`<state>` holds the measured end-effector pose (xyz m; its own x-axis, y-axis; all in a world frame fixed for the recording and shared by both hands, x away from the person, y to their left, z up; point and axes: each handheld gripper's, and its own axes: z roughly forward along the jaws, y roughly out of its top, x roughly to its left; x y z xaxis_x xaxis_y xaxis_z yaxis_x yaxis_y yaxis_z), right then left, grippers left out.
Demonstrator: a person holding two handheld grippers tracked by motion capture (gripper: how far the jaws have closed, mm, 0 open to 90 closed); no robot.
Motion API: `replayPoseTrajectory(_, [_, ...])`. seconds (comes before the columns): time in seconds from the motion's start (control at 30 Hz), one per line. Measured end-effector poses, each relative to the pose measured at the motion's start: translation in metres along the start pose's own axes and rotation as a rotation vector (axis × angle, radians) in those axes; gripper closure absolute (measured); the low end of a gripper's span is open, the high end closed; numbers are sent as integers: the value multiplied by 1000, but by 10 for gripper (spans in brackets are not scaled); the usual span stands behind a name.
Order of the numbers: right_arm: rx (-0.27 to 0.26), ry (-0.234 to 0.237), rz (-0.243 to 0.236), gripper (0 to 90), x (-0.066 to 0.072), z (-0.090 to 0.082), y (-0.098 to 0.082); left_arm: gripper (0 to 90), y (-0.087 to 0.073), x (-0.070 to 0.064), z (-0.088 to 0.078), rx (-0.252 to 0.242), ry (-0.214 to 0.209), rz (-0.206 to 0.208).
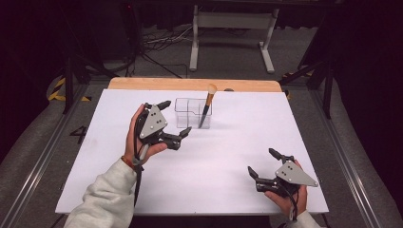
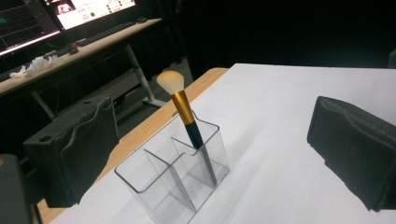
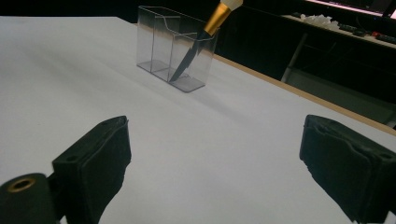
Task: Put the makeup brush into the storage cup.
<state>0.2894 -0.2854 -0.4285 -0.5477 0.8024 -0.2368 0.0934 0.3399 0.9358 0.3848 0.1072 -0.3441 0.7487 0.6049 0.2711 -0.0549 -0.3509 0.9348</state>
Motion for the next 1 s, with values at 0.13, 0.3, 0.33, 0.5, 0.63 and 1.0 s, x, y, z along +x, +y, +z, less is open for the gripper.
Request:
replayPoseTrajectory(0.13, [3,3,-4,95,0,0,0,22,-8,-1,-9,3,10,-2])
replayPoseTrajectory(0.3, [-1,-1,-3,99,0,0,0,21,-19,-4,-18,9,19,-10])
replayPoseTrajectory(0.33, [-1,-2,-3,99,0,0,0,21,-22,-4,-21,14,13,-14])
replayPoseTrajectory(0.5, [0,3,-4,100,1,0,0,26,-33,-3,-33,26,23,-5])
replayPoseTrajectory(0.63, [1,2,-4,100,1,0,0,27,-43,-3,-44,30,33,-11])
replayPoseTrajectory(1.0, [-1,2,-3,101,1,0,0,30,-67,-1,-65,76,36,-9])
